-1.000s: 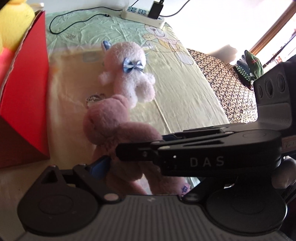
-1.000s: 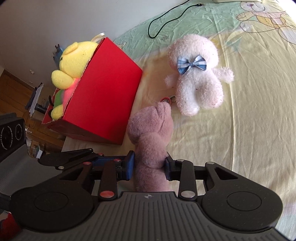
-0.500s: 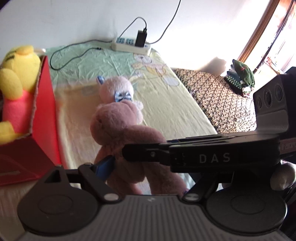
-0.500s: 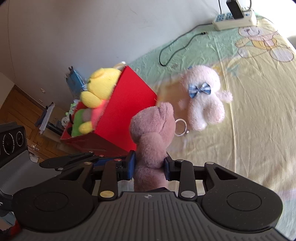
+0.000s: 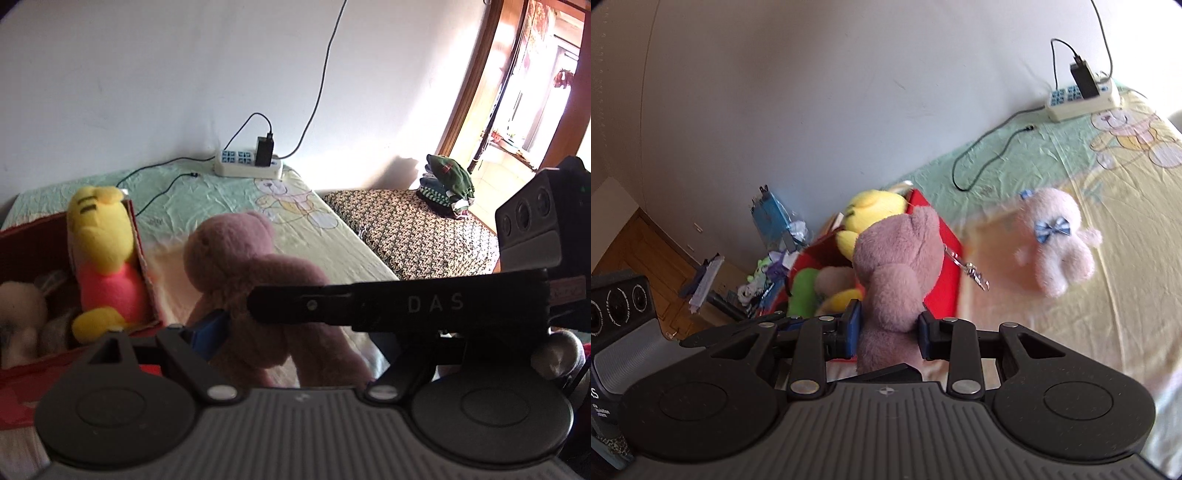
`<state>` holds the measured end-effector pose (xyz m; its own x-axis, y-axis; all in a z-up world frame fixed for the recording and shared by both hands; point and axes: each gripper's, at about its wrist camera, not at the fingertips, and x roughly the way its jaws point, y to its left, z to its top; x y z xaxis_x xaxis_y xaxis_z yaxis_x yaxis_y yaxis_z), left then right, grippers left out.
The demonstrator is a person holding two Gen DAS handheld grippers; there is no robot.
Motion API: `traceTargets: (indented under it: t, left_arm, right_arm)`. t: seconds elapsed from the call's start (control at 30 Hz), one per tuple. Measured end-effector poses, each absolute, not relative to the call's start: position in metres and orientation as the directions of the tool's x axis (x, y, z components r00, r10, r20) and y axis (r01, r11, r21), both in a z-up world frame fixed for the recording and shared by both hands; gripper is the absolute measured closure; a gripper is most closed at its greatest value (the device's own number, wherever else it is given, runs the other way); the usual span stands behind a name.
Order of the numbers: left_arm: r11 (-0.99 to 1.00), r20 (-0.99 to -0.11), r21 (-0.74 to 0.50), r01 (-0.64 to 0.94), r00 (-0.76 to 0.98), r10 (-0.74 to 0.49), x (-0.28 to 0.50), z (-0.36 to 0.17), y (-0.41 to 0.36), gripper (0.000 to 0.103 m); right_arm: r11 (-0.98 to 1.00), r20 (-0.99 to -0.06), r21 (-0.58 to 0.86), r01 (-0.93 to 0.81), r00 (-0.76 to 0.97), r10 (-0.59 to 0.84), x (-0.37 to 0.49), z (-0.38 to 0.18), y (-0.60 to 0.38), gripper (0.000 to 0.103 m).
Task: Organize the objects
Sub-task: 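Carry the pink plush bunny over the red box and lower it in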
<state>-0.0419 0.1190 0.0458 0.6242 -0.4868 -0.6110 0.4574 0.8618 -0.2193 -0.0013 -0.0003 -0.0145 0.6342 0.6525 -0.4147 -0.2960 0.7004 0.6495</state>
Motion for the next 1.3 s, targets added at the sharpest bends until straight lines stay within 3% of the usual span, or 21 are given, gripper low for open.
traceTargets:
  t: [0.7,0.97,1.17,1.3]
  left_arm:
    - [0.86,-0.528,-0.089,0.502,0.709,-0.468,-0.01,0.081,0.263,0.023]
    - [0.857,-0.555,-0.141,0.496,0.677,-0.483,0.032,0.058,0.291,0.028]
    - [0.854,-0.595,-0.188,0.485,0.635,-0.492,0.054,0.031,0.304,0.028]
    - [0.842,-0.581,-0.249,0.478,0.622,-0.525,0.056,0.029,0.316,0.028]
  right_arm:
    - [0.69,-0.298,0.677,-0.257,0.761,0.576,0.044,0.011,0.144,0.07]
    - [0.743,-0.343,0.639,-0.199,0.791,0.507,0.082,-0.008,0.17,0.082]
    - [0.79,-0.403,0.591,-0.163,0.789,0.464,0.099,-0.027,0.182,0.082]
    - [0.797,-0.363,0.578,-0.177,0.818,0.446,0.1,-0.021,0.185,0.083]
